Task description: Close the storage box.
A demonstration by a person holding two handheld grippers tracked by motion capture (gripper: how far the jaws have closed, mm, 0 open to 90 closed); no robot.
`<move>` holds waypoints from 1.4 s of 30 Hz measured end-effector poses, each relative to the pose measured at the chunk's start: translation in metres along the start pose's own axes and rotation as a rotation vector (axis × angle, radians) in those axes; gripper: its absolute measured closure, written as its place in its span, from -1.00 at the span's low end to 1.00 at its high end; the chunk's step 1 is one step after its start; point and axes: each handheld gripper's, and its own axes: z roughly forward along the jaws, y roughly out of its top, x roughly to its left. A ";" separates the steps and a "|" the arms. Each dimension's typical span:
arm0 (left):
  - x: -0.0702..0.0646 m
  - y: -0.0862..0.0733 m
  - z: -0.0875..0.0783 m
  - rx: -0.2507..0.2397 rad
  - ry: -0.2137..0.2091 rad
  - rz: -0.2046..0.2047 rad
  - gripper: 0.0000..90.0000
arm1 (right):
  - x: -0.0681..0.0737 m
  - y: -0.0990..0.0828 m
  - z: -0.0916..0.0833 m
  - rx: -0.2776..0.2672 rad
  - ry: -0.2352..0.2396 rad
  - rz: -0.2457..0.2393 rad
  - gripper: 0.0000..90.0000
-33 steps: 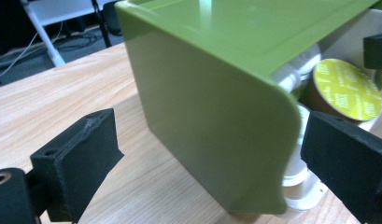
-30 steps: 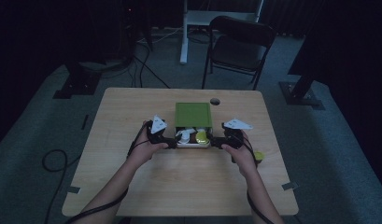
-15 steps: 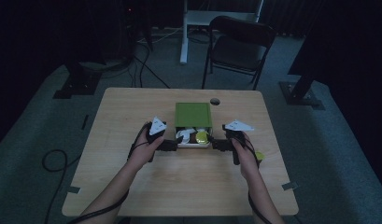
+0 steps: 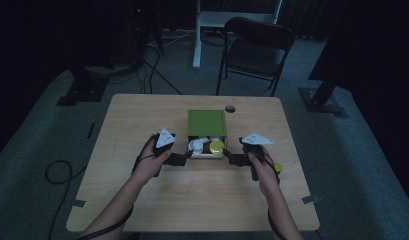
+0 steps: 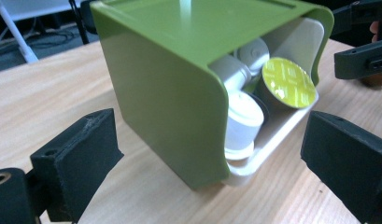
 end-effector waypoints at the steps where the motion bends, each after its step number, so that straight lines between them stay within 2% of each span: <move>1: 0.000 -0.001 0.000 0.002 0.001 0.003 -0.90 | 0.000 -0.002 -0.001 0.006 -0.003 -0.008 -0.70; 7: -0.001 -0.003 -0.002 0.008 0.001 0.002 -0.90 | -0.002 -0.009 -0.009 0.016 -0.016 -0.011 -0.70; 8: 0.000 -0.006 -0.004 0.000 0.024 0.009 -0.90 | -0.003 -0.012 -0.012 0.014 -0.018 -0.002 -0.70; 10: 0.000 -0.008 -0.005 -0.003 0.018 -0.003 -0.90 | -0.002 -0.015 -0.015 0.017 -0.018 -0.003 -0.70; 15: 0.001 -0.016 -0.010 0.011 0.026 0.002 -0.90 | -0.003 -0.022 -0.022 0.023 -0.019 -0.009 -0.70; 20: 0.003 -0.024 -0.015 0.017 0.024 -0.012 -0.90 | -0.005 -0.032 -0.029 0.025 -0.027 0.007 -0.70; 23: 0.004 -0.030 -0.019 0.027 0.028 -0.016 -0.90 | -0.005 -0.039 -0.032 0.039 -0.029 -0.002 -0.70; 34: 0.009 -0.048 -0.032 0.056 0.042 -0.039 -0.90 | -0.010 -0.057 -0.048 0.060 -0.053 0.010 -0.70; 38: 0.011 -0.054 -0.039 0.056 0.051 -0.047 -0.90 | -0.015 -0.066 -0.056 0.068 -0.058 0.015 -0.70; 42: 0.015 -0.061 -0.045 0.070 0.064 -0.045 -0.90 | -0.021 -0.075 -0.067 0.076 -0.083 0.027 -0.70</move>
